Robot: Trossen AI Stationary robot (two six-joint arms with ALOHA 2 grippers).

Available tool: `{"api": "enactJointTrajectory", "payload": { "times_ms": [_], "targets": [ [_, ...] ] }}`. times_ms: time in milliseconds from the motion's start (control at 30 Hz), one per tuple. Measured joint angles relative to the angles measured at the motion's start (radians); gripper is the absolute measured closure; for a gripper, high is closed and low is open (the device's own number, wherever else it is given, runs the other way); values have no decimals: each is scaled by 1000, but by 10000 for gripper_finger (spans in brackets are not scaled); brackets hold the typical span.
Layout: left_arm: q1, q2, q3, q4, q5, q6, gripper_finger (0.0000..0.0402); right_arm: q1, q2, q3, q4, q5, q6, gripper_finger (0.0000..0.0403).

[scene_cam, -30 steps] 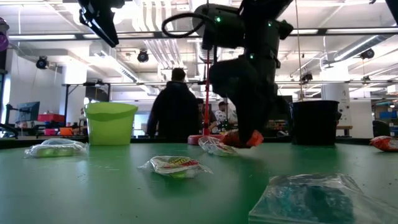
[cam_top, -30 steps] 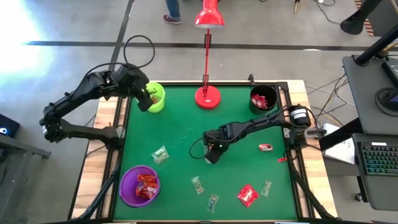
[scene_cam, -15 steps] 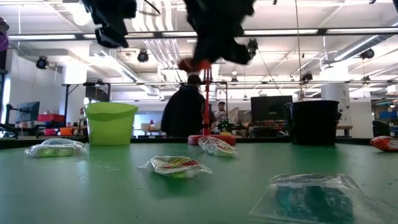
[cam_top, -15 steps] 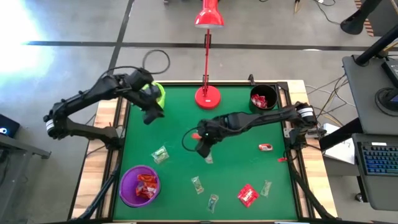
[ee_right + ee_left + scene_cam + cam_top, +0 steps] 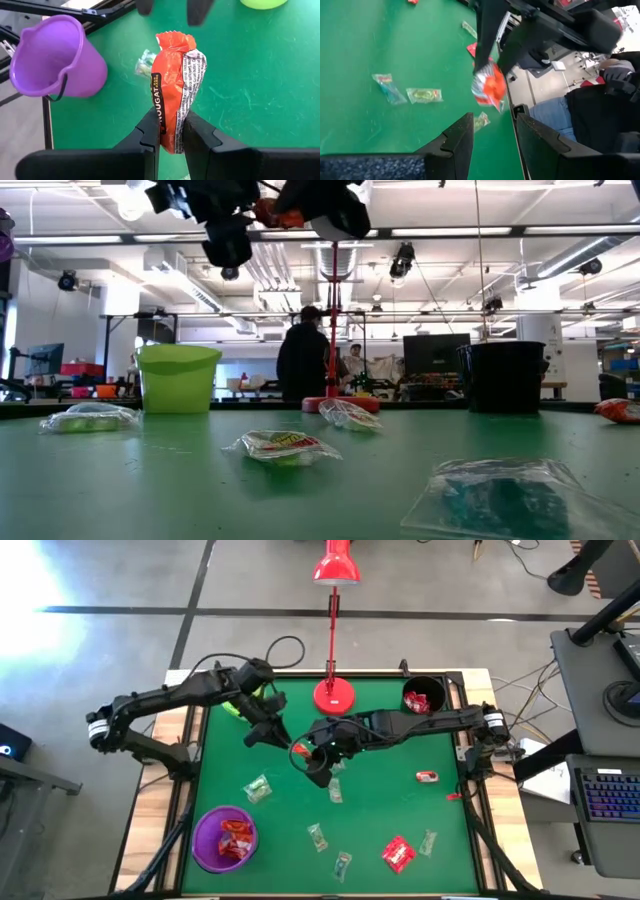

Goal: Sort candy
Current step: Put the orange candy into the violet bucket

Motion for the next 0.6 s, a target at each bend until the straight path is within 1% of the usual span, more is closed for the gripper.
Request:
{"api": "enactJointTrajectory", "payload": {
  "times_ms": [333, 500, 600],
  "targets": [
    [-8, 102, 117, -4, -1, 18, 268, 0, 1, 10, -5, 17, -13, 353],
    [-32, 140, 138, -73, 4, 57, 268, 0, 0, 9, -9, 18, -19, 354],
    [-48, 151, 135, -80, 12, 78, 268, -1, 0, 9, -9, 18, -21, 354]
  ]
}}
